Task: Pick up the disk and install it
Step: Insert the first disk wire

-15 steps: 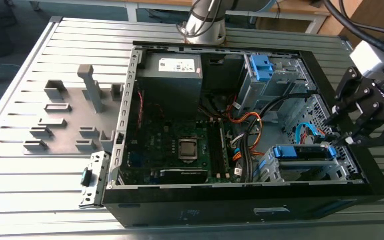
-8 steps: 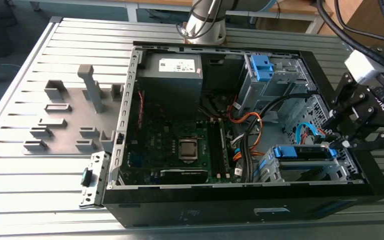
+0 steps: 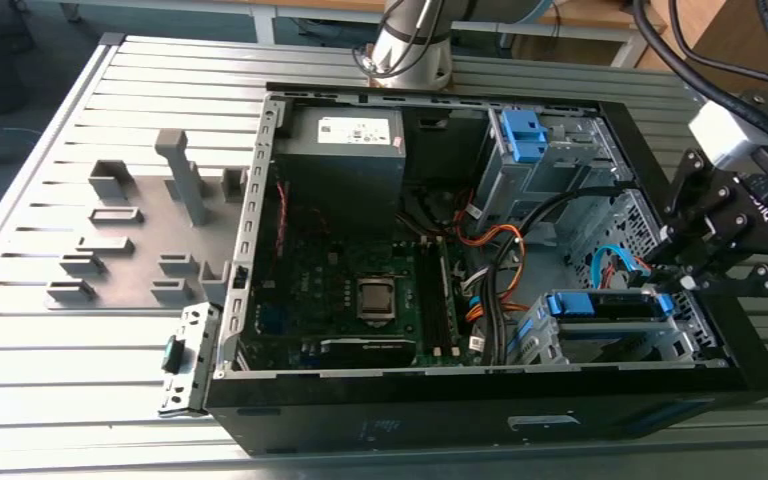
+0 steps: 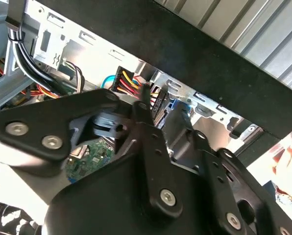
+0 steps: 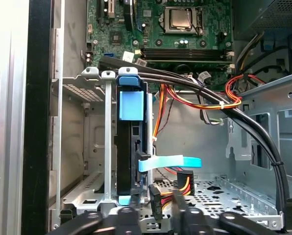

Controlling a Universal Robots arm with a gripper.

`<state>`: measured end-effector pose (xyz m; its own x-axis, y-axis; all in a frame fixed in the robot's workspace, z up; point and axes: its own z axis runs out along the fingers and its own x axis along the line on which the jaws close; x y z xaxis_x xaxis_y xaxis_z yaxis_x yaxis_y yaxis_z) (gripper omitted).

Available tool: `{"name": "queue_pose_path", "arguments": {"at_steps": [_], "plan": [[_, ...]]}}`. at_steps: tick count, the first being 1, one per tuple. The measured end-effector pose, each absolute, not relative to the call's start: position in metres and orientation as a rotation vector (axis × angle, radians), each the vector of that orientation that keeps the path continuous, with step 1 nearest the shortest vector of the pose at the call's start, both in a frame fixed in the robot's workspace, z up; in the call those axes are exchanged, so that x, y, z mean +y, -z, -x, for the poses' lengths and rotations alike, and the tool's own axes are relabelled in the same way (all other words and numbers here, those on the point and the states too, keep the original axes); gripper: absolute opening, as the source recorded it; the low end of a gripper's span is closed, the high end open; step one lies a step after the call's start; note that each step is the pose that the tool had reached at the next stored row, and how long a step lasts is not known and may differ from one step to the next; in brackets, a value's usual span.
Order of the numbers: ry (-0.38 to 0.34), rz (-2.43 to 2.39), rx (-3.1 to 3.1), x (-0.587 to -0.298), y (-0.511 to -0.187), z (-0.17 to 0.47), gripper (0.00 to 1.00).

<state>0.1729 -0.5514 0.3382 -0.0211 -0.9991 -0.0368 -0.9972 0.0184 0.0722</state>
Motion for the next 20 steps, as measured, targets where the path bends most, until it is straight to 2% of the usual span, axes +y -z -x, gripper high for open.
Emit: {"name": "queue_pose_path", "arguments": {"at_steps": [1,4,6,20], "plan": [[0.121,-2.181,-2.224,-0.551,-0.338,-0.173,0.33],[0.121,-2.181,-2.224,-0.551,-0.338,-0.173,0.28],[0.121,-2.181,-2.224,-0.551,-0.338,-0.173,0.16],[0.117,-2.181,-2.225,-0.551,-0.337,-0.161,0.16]]}}
